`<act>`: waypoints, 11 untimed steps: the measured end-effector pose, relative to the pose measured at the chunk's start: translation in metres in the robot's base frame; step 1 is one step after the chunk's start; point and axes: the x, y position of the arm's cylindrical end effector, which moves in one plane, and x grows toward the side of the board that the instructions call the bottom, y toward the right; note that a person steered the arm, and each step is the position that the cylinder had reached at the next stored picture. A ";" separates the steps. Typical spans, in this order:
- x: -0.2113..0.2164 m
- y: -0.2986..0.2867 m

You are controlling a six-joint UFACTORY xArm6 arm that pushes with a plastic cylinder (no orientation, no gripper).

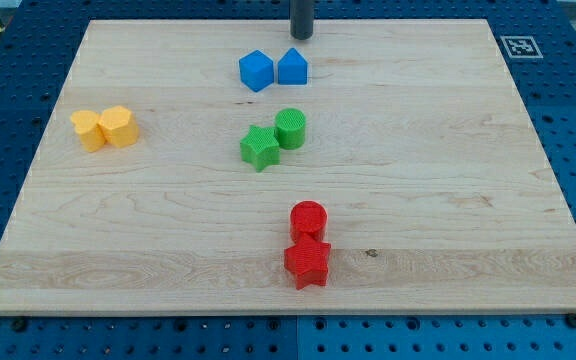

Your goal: Point at green star

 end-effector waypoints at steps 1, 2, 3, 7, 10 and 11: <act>0.003 -0.017; 0.006 -0.031; 0.011 -0.045; 0.076 -0.093; 0.161 -0.106; 0.182 -0.102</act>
